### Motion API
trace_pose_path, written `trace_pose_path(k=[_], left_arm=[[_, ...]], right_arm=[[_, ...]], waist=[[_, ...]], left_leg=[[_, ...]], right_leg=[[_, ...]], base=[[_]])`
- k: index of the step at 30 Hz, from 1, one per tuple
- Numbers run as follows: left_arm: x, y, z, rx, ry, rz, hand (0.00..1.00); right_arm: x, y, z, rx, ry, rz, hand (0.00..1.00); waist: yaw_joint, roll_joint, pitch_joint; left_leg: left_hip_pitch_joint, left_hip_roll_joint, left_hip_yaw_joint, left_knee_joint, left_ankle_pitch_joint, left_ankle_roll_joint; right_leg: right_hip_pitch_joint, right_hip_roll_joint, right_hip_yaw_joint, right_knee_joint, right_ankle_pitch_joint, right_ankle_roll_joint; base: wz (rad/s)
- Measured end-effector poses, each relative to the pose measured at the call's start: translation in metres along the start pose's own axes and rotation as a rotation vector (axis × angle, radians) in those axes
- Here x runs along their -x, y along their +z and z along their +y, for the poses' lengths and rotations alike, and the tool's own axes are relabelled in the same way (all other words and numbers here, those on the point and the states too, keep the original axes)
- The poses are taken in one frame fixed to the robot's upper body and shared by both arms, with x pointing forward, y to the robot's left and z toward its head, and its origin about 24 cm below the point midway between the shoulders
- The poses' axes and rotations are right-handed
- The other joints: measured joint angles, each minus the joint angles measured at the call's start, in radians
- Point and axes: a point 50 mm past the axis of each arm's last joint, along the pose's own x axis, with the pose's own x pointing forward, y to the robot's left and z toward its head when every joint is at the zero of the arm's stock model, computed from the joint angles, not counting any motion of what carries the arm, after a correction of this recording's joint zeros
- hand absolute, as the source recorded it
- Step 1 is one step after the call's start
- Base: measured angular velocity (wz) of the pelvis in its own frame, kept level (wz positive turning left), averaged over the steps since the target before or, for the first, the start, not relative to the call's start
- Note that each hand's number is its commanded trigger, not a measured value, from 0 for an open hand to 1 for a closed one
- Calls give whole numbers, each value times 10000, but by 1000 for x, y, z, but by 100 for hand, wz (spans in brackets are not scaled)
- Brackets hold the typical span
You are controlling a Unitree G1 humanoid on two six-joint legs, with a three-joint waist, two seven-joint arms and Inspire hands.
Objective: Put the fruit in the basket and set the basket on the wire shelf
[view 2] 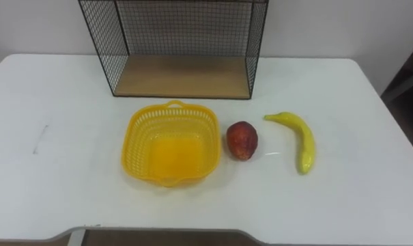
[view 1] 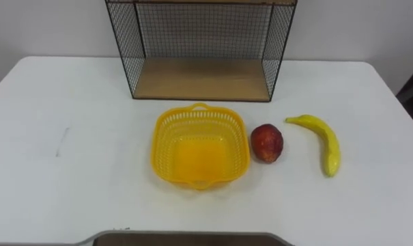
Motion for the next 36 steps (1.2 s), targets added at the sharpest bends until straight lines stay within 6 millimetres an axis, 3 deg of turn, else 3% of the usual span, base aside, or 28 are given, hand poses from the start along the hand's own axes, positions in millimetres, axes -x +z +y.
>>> trace_pose_path(k=[2, 4, 10, 16, 20, 23, 26, 28, 30, 32, 36], left_arm=[[0, -5, 0, 226, 25, 94, 0], [1, -8, 4, 752, 164, 69, 0], [2, -16, 13, 2359, 651, -18, 0], [4, -20, 24, 2993, 1441, -78, 0], [5, -24, 30, 3064, 1797, 5, 0], [7, -25, 36, 3138, 2225, -197, 0], [9, -22, 43, 3020, 2615, -530, 0], [10, -18, 45, 2999, 2684, -830, 0], [10, -16, 47, 2898, 2751, -964, 0], [10, -16, 49, 2802, 2828, -985, 0], [10, -12, 46, 2261, 2735, -1183, 0]], right_arm=[[1, -4, -7, -1533, -371, -4, 0], [3, -8, -19, -4431, -1050, -125, 0], [7, 1, -41, -10828, -2471, -633, 0], [12, 25, -57, -14571, -3312, -1271, 0], [20, 58, -62, -15290, -3537, -1976, 0], [35, 96, -67, -15527, -3426, -3007, 0], [64, 133, -78, -14545, -4397, -4909, 0], [95, 165, -81, -13715, -5177, -6694, 0], [118, 184, -81, -13113, -5844, -8076, 0], [138, 196, -80, -12235, -6742, -9401, 0], [182, 217, -68, -10766, -7724, -12354, 0]], waist=[[-174, 10, 2], [-443, 3, 1], [-995, -28, -20], [-1212, -141, -95], [-1233, -251, -110], [-1336, -424, -94], [-1363, -502, -76], [-1414, -456, -50], [-1408, -400, -44], [-1395, -409, -71], [-1173, -205, -38]], left_leg=[[41, -4, 13, -18, 1, 0], [39, -5, 22, -18, 1, 1], [111, -2, 242, -19, -1, 0], [114, -18, 289, -194, 5, -5], [151, -33, 301, -204, 6, -7], [120, -40, 292, -205, 6, -5], [-71, -46, 261, -141, 4, -2], [-333, -45, 269, -63, 6, 1], [-434, -44, 269, -57, 7, 4], [-475, -43, 239, -83, 7, 4], [-409, -43, 269, -227, 14, -4]], right_leg=[[11, 1, 36, -8, -2, 3], [-8, 1, 72, 1, -17, 9], [-143, 2, 370, 58, -153, -17], [-261, 1, 452, 238, -157, -13], [-248, 0, 472, 236, -172, -5], [-286, 0, 466, 208, -173, -3], [-403, -1, 443, 228, -175, 0], [-740, -3, 467, 351, -174, 1], [-873, -2, 511, 375, -173, 1], [-930, -1, 506, 385, -173, 1], [-987, -2, 501, 475, -170, 1]], base=[[-2], [-2], [-13], [-5], [-1], [0], [4], [0], [-6], [-2], [-3]])
